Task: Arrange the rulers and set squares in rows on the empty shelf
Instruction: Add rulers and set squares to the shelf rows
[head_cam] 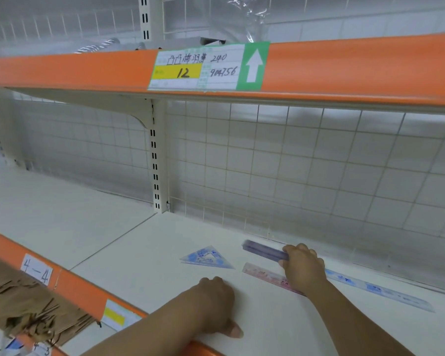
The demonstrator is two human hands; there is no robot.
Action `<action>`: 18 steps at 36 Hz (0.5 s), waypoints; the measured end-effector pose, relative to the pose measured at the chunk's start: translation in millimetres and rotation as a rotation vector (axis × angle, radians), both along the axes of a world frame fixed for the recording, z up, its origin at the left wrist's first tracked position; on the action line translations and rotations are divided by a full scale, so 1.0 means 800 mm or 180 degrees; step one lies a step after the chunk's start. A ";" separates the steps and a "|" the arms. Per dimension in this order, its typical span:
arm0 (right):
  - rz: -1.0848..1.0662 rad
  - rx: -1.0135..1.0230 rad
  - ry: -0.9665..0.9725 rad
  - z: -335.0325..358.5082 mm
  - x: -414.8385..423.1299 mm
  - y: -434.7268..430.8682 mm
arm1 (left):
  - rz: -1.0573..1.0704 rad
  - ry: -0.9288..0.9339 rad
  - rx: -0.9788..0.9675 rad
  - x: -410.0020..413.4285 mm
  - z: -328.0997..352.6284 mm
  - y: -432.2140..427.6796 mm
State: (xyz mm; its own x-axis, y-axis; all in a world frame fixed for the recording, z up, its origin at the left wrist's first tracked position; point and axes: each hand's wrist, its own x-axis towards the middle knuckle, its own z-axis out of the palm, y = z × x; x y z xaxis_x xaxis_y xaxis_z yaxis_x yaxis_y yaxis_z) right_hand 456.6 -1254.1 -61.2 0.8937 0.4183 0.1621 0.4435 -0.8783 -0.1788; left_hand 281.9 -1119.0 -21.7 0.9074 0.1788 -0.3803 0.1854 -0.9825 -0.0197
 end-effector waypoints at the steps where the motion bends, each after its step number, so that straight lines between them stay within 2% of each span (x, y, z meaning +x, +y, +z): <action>1: 0.0001 -0.0007 -0.0008 0.000 0.000 0.000 | 0.0001 -0.0001 -0.0003 0.000 0.000 0.000; 7: -0.0050 0.0023 -0.0131 0.008 -0.007 0.003 | -0.0043 0.0023 0.0041 -0.001 0.003 -0.001; 11: -0.0030 0.0369 -0.0480 0.017 -0.022 0.011 | -0.0042 0.0025 0.0057 -0.001 0.005 -0.002; 14: 0.0100 0.0678 -0.0494 0.028 -0.038 0.019 | -0.0082 0.0023 0.0088 -0.002 0.007 -0.004; 18: 0.0333 0.0345 -0.0336 0.043 -0.066 0.026 | -0.0065 0.0026 0.0071 -0.003 0.008 -0.005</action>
State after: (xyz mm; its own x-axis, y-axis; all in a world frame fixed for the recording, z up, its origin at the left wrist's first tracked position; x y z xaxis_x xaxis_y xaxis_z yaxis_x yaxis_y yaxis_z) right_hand 403.8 -1233.5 -26.6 0.8218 0.4831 0.3020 0.5528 -0.8044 -0.2175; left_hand 279.2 -1123.4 -15.7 0.9079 0.1687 -0.3838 0.1650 -0.9854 -0.0429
